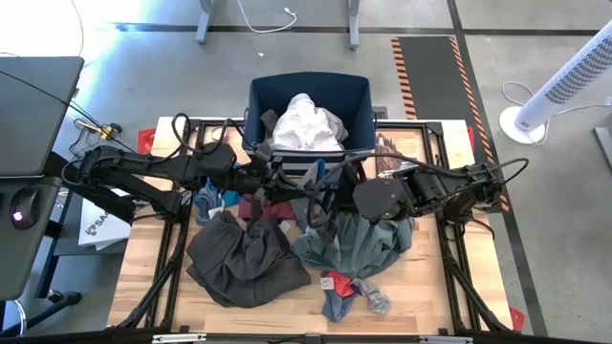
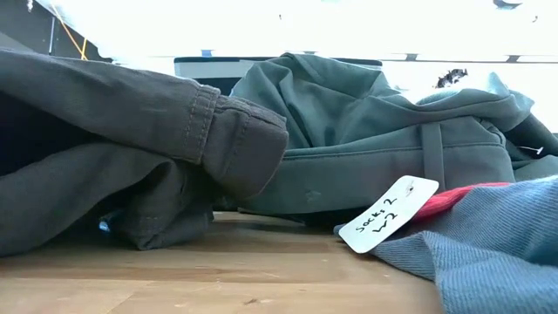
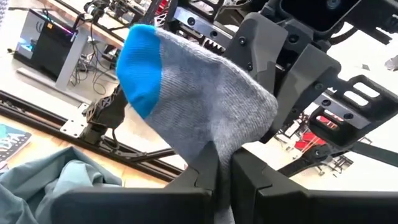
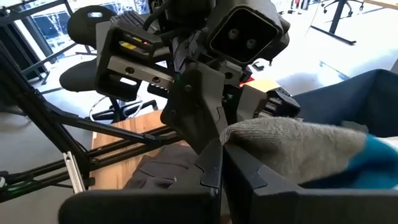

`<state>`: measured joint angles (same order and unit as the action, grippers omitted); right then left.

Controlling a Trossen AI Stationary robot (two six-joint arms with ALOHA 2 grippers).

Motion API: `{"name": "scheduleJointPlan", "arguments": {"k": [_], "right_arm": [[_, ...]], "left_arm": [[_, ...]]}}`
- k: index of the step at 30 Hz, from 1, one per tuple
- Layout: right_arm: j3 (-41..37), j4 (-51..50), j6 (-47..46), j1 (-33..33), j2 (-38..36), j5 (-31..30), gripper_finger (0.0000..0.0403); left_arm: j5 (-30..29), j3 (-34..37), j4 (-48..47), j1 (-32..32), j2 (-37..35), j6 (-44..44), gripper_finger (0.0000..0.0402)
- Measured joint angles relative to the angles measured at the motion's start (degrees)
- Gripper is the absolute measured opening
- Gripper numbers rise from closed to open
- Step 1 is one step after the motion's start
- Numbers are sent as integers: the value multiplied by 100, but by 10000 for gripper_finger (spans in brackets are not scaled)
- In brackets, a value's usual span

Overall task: Sort clothes
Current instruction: Put the grey sock into the blue laundry bin

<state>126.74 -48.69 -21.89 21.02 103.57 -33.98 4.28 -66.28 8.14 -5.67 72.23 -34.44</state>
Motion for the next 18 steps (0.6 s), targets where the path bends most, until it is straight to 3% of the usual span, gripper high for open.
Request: {"name": "scheduleJointPlan", "arguments": {"k": [6, 10, 18], "right_arm": [[0, -42, 427, 3, 0, -21, 3], [0, -74, 855, 11, 0, -210, 32], [0, -805, 196, 207, -51, -1632, 103]], "left_arm": [[-3, 0, 22, 3, -1, 10, 5], [31, -2, -109, 41, -98, 117, 3], [372, -7, -1104, 657, -769, 493, 2]]}}
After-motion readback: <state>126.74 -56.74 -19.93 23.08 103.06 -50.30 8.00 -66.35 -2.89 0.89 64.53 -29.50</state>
